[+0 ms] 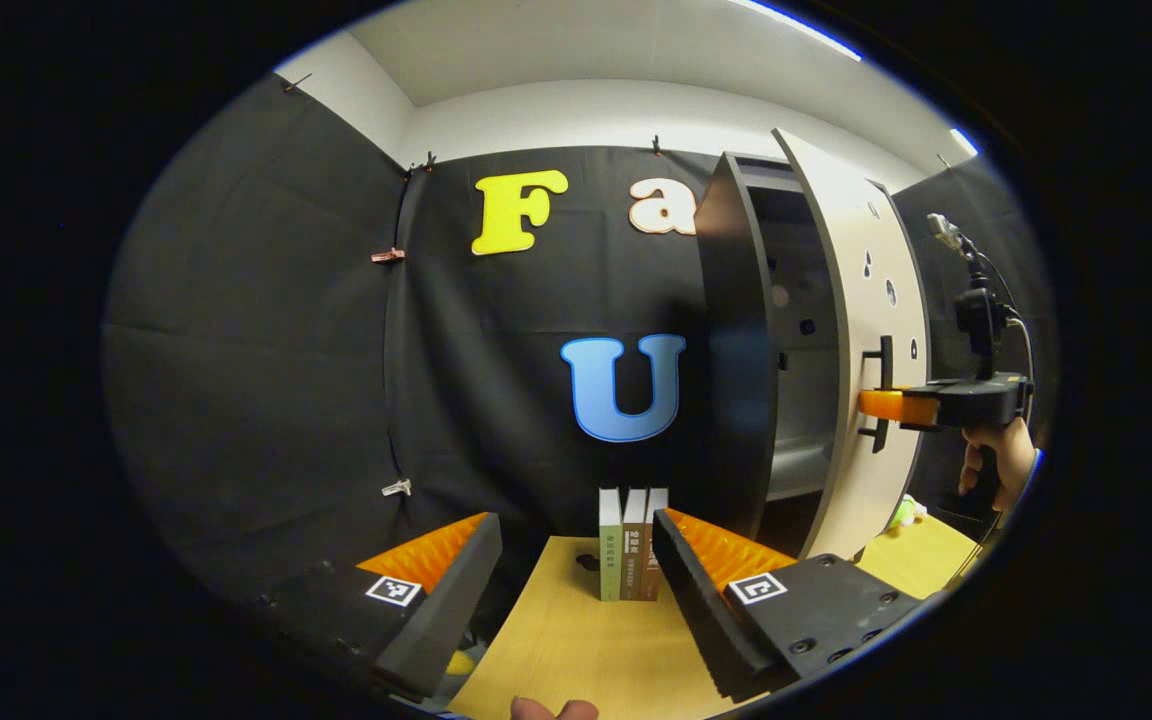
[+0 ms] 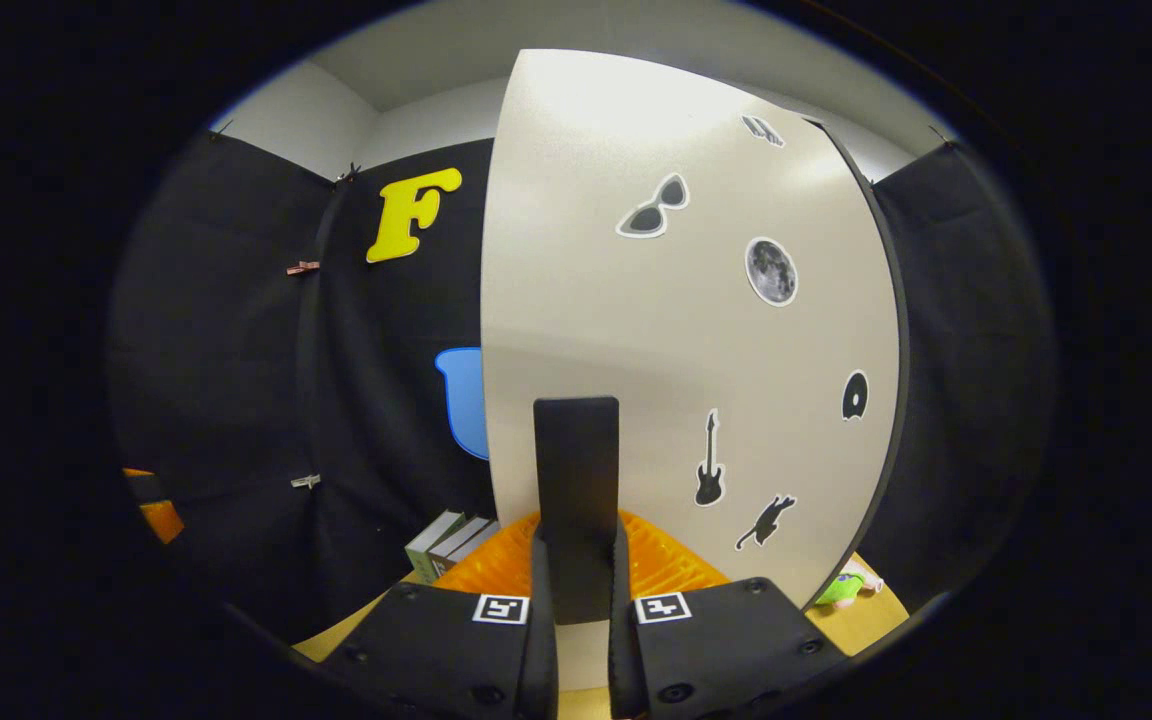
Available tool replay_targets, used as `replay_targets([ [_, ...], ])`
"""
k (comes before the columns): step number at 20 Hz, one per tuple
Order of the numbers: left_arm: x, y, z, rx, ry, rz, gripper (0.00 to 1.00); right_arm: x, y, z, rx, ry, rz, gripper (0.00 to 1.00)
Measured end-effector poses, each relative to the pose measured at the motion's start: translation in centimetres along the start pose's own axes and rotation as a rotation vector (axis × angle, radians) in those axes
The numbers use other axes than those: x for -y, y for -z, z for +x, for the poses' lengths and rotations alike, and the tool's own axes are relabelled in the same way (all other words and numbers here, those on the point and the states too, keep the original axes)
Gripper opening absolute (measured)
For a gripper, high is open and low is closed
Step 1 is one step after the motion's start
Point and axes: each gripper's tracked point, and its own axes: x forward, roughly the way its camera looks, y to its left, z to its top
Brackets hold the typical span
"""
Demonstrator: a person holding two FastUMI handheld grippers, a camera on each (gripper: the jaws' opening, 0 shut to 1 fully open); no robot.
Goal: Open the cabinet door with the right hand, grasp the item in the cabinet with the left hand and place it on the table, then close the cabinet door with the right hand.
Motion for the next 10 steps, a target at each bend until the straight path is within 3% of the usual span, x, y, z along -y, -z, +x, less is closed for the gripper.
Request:
replay_targets([
  [10, 5.4, -1.9, -1.7, 0.032, 0.032, 0.008, 0.96, 2.9, -0.2, -4.2, -0.016, -0.026, 0.0, 0.23],
])
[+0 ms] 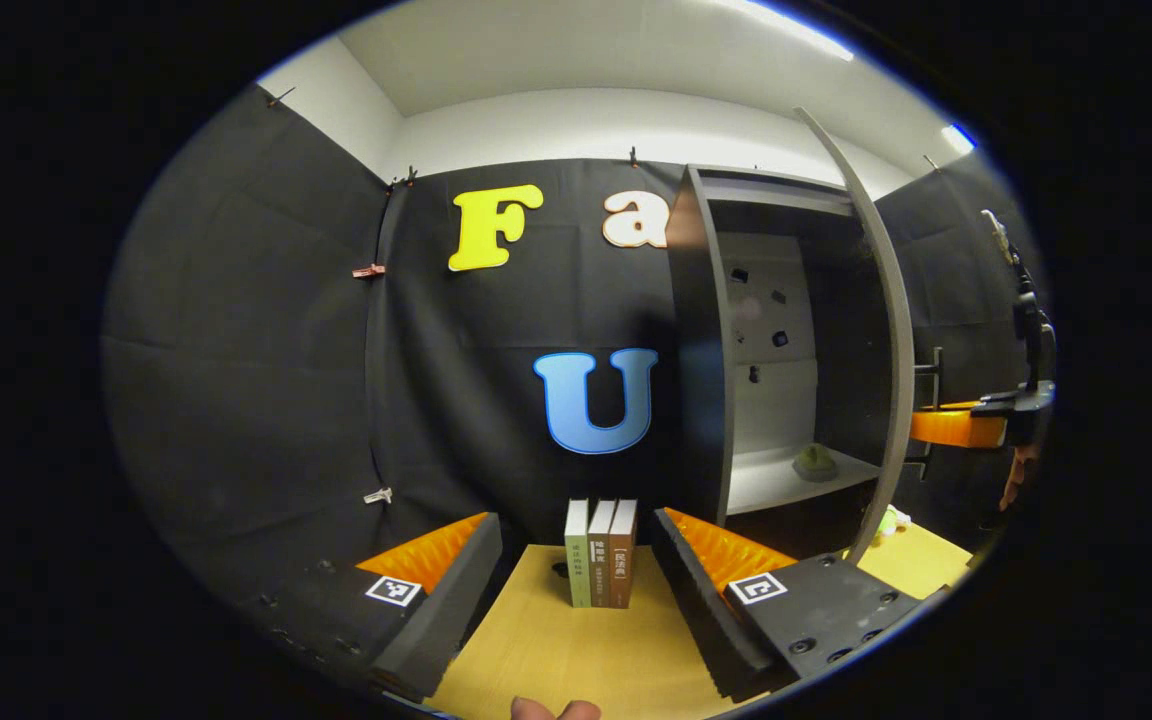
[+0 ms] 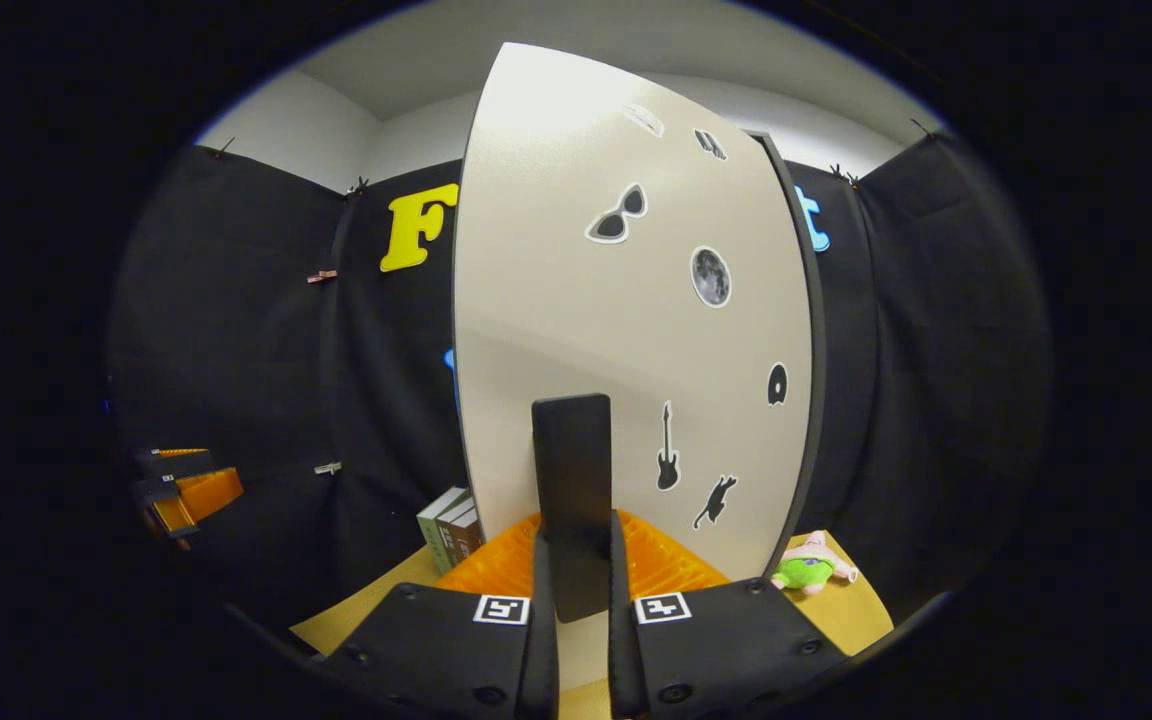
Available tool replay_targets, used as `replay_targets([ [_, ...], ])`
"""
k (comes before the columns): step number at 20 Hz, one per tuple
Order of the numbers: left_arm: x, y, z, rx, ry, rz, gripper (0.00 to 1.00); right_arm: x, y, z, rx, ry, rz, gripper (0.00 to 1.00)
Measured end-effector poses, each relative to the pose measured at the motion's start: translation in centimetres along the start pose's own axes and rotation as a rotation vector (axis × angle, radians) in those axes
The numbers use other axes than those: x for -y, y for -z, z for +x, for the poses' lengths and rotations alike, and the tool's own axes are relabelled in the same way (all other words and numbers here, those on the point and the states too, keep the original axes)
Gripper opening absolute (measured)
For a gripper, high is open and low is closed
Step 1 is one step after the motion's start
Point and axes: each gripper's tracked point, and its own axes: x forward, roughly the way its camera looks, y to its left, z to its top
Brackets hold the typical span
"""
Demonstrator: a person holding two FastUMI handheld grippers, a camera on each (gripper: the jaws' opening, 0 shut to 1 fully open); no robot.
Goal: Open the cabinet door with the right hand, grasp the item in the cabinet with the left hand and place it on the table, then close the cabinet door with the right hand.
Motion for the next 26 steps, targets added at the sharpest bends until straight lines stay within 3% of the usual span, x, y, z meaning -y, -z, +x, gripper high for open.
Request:
replay_targets([
  [6, 3.8, -1.4, -1.3, 0.019, -0.003, 0.0, 0.94, 2.5, -0.2, -2.1, -0.012, 0.008, 0.019, 0.23],
  [13, 8.5, -1.9, -2.2, 0.004, -0.01, -0.041, 0.94, 6.3, -0.9, -3.8, 0.001, 0.109, -0.072, 0.22],
  [14, 8.9, -2.1, -2.3, 0.003, -0.012, -0.045, 0.95, 6.8, -1.0, -3.7, 0.006, 0.121, -0.082, 0.17],
  [16, 9.9, -2.2, -2.3, 0.001, -0.019, -0.043, 0.95, 7.8, -1.1, -3.5, 0.006, 0.138, -0.093, 0.22],
  [26, 16.1, -3.2, -0.6, -0.002, 0.011, -0.056, 0.95, 9.2, -1.6, -3.9, 0.035, 0.171, -0.061, 0.16],
])
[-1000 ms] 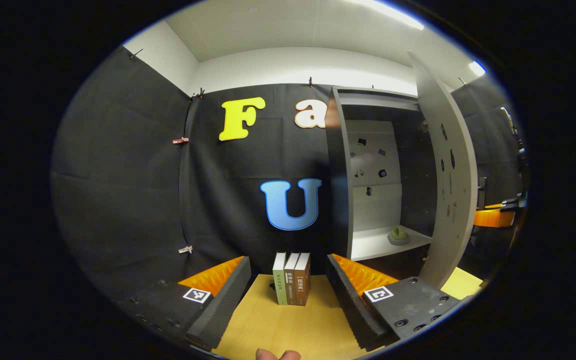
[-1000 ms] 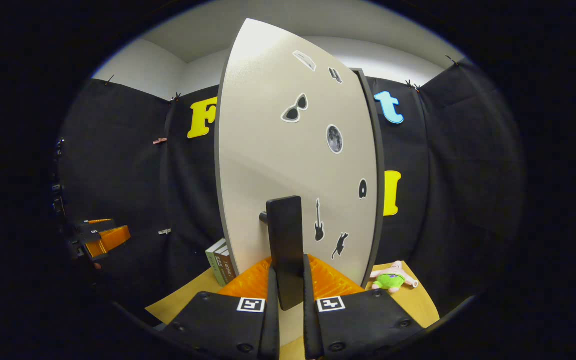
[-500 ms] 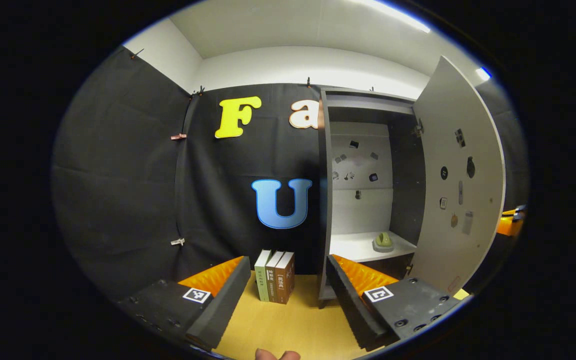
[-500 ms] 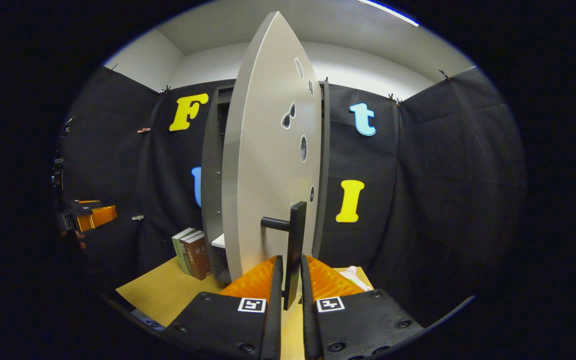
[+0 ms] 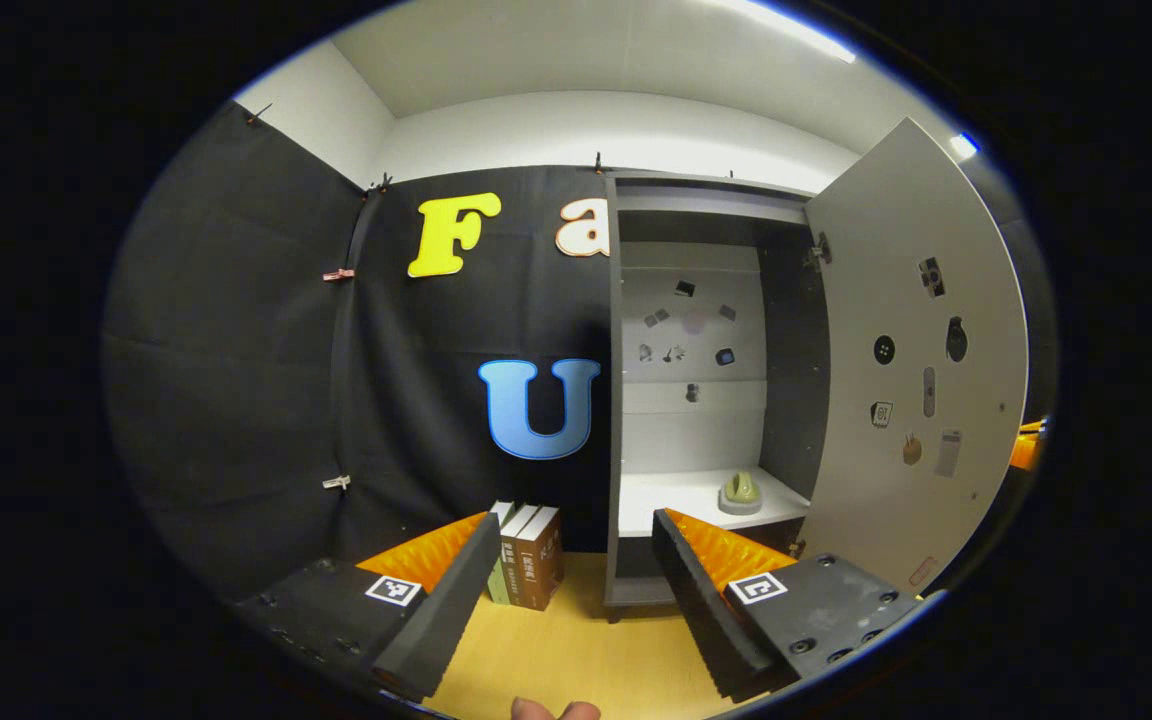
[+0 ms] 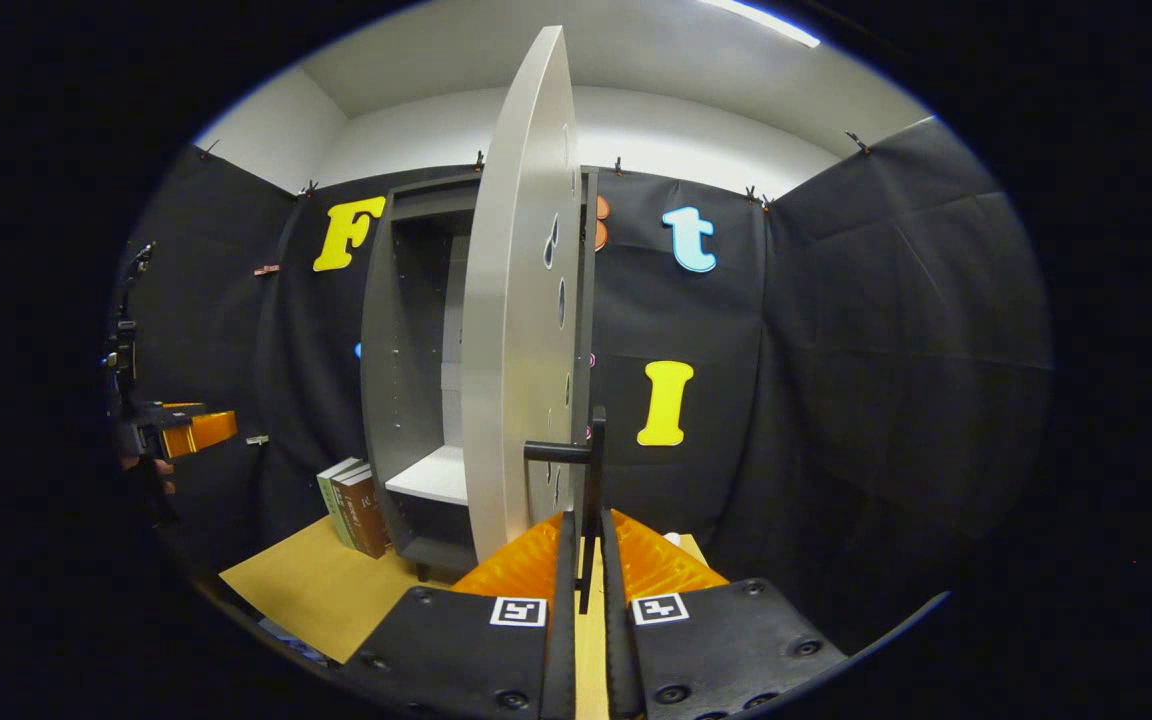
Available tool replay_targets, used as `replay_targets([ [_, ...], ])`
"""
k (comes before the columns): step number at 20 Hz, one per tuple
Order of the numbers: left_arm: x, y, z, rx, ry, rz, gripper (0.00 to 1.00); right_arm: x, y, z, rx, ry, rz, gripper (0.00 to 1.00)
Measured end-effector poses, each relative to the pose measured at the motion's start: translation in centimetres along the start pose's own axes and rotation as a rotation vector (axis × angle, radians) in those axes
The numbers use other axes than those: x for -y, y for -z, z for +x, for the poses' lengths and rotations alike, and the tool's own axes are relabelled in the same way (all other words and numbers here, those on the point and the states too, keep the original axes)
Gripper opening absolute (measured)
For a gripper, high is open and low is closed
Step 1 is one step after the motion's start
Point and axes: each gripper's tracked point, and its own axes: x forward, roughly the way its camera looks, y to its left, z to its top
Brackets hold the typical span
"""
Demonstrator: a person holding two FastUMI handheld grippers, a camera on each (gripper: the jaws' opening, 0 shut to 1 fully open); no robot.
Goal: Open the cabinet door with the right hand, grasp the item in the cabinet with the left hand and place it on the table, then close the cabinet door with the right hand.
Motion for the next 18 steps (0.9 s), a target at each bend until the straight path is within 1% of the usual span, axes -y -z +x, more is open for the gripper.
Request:
replay_targets([
  [2, 1.2, -0.2, 0.3, 0.0, 0.007, -0.009, 0.96, -0.5, -0.1, 0.1, 0.01, -0.021, 0.027, 0.16],
  [4, 2.0, 0.0, 0.8, -0.005, 0.012, -0.007, 0.95, -0.7, 0.0, 0.2, 0.008, -0.04, 0.021, 0.17],
  [5, 2.3, 0.1, 1.1, -0.009, 0.014, -0.005, 0.96, -0.4, -0.1, 0.1, 0.013, -0.035, 0.009, 0.17],
  [6, 2.7, 0.1, 1.3, -0.012, 0.017, -0.003, 0.96, 0.0, -0.2, 0.2, 0.017, -0.028, -0.003, 0.08],
  [7, 3.0, 0.3, 1.6, -0.016, 0.021, -0.002, 0.96, 0.1, -0.3, 0.2, 0.019, -0.03, -0.012, 0.08],
  [8, 3.3, 0.3, 1.8, -0.019, 0.024, 0.0, 0.96, 0.3, -0.5, 0.2, 0.031, -0.031, -0.023, 0.17],
  [9, 3.6, 0.3, 2.0, -0.021, 0.028, 0.004, 0.96, 0.4, -0.9, 0.0, 0.046, -0.044, -0.025, 0.13],
  [10, 3.9, 0.2, 2.2, -0.022, 0.031, 0.008, 0.95, 0.4, -1.2, 0.2, 0.066, -0.058, -0.023, 0.28],
  [11, 4.3, 0.2, 2.5, -0.022, 0.035, 0.009, 0.96, 0.9, -1.7, 0.2, 0.097, -0.049, -0.02, 0.35],
  [12, 4.7, 0.0, 2.8, -0.021, 0.043, 0.007, 0.96, 1.6, -2.2, 0.8, 0.133, -0.02, -0.015, 0.39],
  [13, 5.2, -0.1, 3.1, -0.019, 0.049, 0.006, 0.96, 2.6, -2.6, 1.2, 0.165, 0.027, -0.008, 0.44],
  [14, 5.7, -0.2, 3.5, -0.017, 0.056, 0.009, 0.96, 3.6, -2.9, 1.5, 0.185, 0.081, -0.004, 0.62],
  [15, 6.3, -0.3, 3.9, -0.018, 0.061, 0.014, 0.96, 4.9, -2.6, 1.2, 0.176, 0.132, -0.001, 0.8],
  [16, 7.0, -0.3, 4.3, -0.021, 0.071, 0.021, 0.95, 5.8, -1.7, 0.9, 0.14, 0.166, 0.001, 0.99],
  [17, 7.9, -0.2, 4.9, -0.023, 0.085, 0.029, 0.95, 6.1, -1.0, 0.6, 0.115, 0.174, 0.001, 0.95],
  [18, 8.9, -0.2, 5.5, -0.026, 0.1, 0.038, 0.95, 6.4, -0.6, 0.6, 0.099, 0.174, -0.005, 0.97],
])
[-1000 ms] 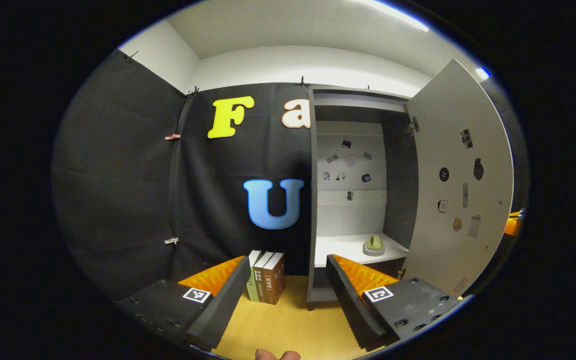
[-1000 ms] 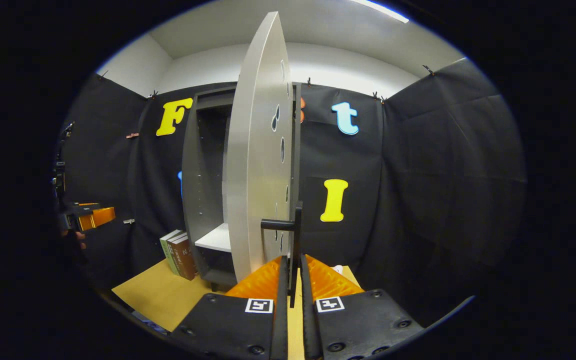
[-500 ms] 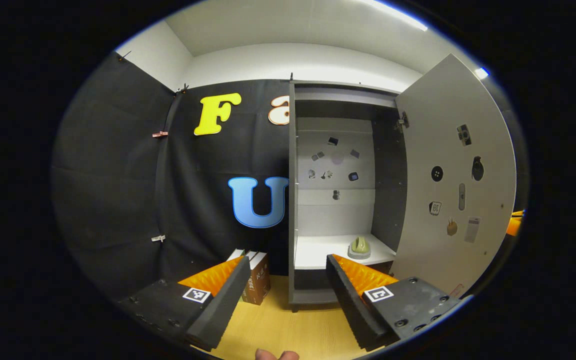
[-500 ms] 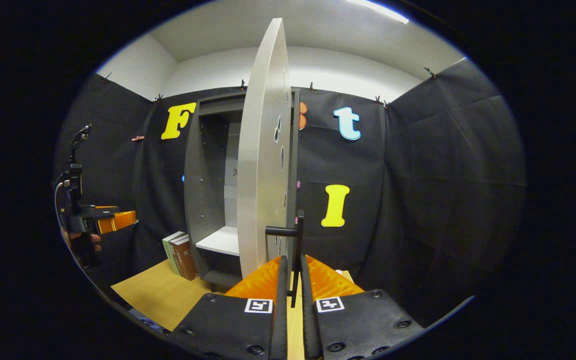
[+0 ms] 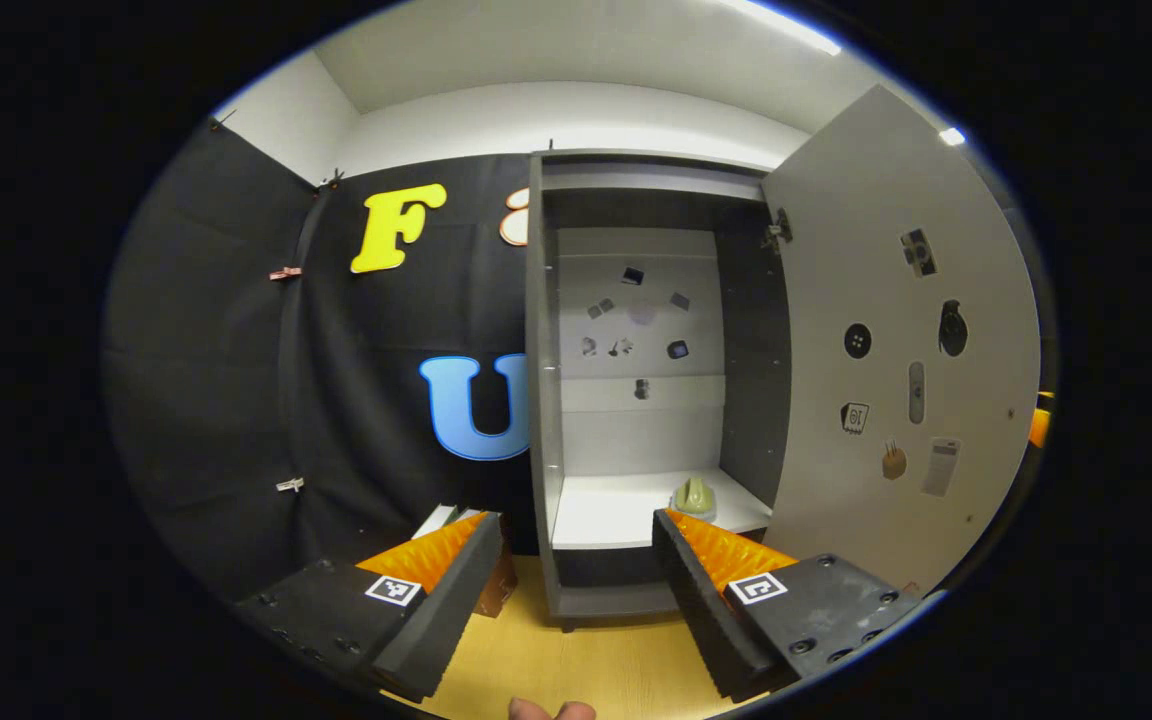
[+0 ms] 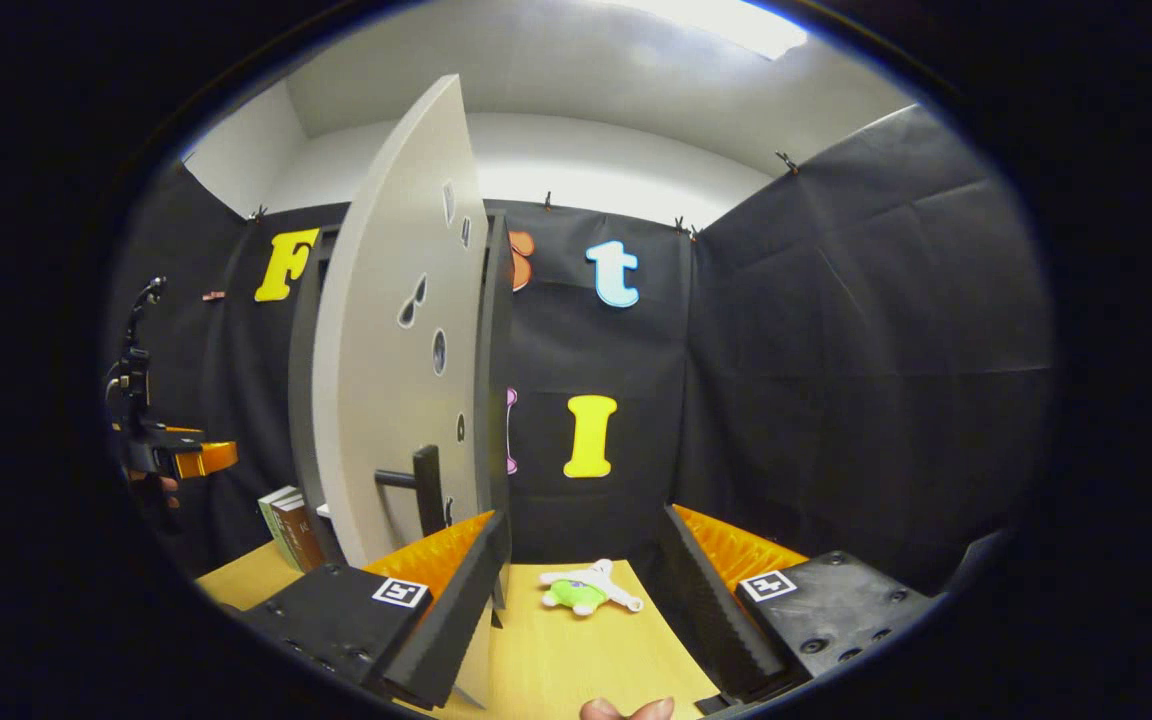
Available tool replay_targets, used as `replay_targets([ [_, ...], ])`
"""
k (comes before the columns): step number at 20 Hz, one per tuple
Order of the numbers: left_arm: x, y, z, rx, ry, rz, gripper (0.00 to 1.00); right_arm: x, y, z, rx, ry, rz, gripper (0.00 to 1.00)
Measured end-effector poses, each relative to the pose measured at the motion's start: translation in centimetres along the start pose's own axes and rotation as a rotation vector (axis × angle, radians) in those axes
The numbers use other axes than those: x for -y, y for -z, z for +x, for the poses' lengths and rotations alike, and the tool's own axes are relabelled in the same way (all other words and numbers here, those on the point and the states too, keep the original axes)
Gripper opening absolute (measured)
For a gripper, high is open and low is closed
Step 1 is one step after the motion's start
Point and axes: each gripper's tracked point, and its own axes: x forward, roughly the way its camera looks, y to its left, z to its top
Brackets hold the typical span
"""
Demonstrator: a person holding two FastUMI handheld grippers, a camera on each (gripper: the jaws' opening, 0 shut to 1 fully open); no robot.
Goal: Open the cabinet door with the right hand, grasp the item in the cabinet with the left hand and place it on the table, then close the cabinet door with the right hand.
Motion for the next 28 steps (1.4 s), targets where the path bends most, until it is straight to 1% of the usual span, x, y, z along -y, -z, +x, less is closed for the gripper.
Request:
replay_targets([
  [3, 3.3, 1.5, 3.2, -0.066, 0.068, 0.008, 0.96, 0.8, 1.0, -0.3, -0.038, 0.001, -0.047, 0.98],
  [4, 4.8, 1.6, 4.4, -0.078, 0.103, 0.008, 0.96, 1.6, 0.8, -0.1, -0.025, 0.022, -0.064, 0.98],
  [5, 6.2, 1.6, 5.6, -0.086, 0.136, 0.017, 0.95, 2.6, 0.5, 0.1, -0.009, 0.05, -0.068, 0.95],
  [6, 7.6, 1.6, 7.0, -0.096, 0.167, 0.031, 0.96, 3.2, 0.5, 0.5, -0.005, 0.078, -0.054, 0.98],
  [7, 8.9, 2.1, 8.6, -0.112, 0.2, 0.044, 0.96, 3.8, 0.6, 0.7, 0.001, 0.096, -0.033, 0.98],
  [9, 11.4, 2.8, 12.0, -0.149, 0.268, 0.056, 0.95, 5.3, 0.1, 0.7, 0.04, 0.155, -0.027, 0.98],
  [10, 12.5, 2.8, 14.0, -0.168, 0.289, 0.06, 0.94, 6.7, -0.2, 1.0, 0.06, 0.182, -0.035, 0.94],
  [11, 13.2, 2.9, 15.7, -0.192, 0.296, 0.07, 0.93, 7.6, -0.2, 1.1, 0.076, 0.195, -0.041, 1.0],
  [12, 13.8, 2.9, 17.7, -0.201, 0.304, 0.078, 0.92, 8.1, -0.2, 1.2, 0.087, 0.203, -0.049, 0.98],
  [13, 14.6, 3.1, 20.0, -0.222, 0.316, 0.082, 0.92, 8.5, -0.2, 1.3, 0.092, 0.209, -0.052, 0.98],
  [16, 17.1, 5.4, 25.7, -0.317, 0.359, 0.08, 0.89, 9.2, 1.4, 1.3, 0.056, 0.206, -0.059, 0.97],
  [17, 17.7, 6.3, 27.3, -0.354, 0.364, 0.072, 0.88, 9.6, 2.0, 1.3, 0.042, 0.207, -0.065, 0.98],
  [18, 18.1, 7.4, 28.9, -0.392, 0.367, 0.065, 0.84, 10.1, 2.4, 1.1, 0.032, 0.21, -0.07, 1.0],
  [19, 18.3, 8.3, 30.4, -0.417, 0.354, 0.068, 0.83, 10.4, 2.7, 1.1, 0.022, 0.212, -0.074, 0.98],
  [21, 18.4, 9.5, 32.7, -0.442, 0.332, 0.102, 0.8, 11.3, 3.1, 0.8, 0.013, 0.222, -0.084, 0.97],
  [22, 18.4, 10.1, 33.6, -0.454, 0.322, 0.111, 0.76, 11.7, 3.2, 0.6, 0.008, 0.228, -0.089, 0.97],
  [23, 18.7, 11.1, 34.3, -0.479, 0.322, 0.108, 0.75, 12.2, 3.4, 0.5, 0.003, 0.238, -0.094, 0.97],
  [24, 18.8, 11.8, 34.7, -0.503, 0.319, 0.106, 0.71, 12.6, 3.3, 0.3, 0.002, 0.245, -0.099, 0.98],
  [25, 18.9, 12.6, 35.0, -0.525, 0.317, 0.11, 0.68, 13.1, 3.3, 0.2, 0.002, 0.254, -0.102, 0.98],
  [26, 19.1, 13.2, 35.3, -0.54, 0.317, 0.108, 0.61, 13.2, 3.2, 0.0, 0.002, 0.258, -0.099, 0.97],
  [27, 18.9, 13.5, 35.5, -0.542, 0.306, 0.11, 0.58, 13.2, 3.2, 0.0, 0.002, 0.26, -0.095, 0.97],
  [28, 18.8, 13.5, 35.8, -0.535, 0.303, 0.11, 0.5, 13.2, 3.2, 0.0, 0.0, 0.26, -0.095, 0.97],
])
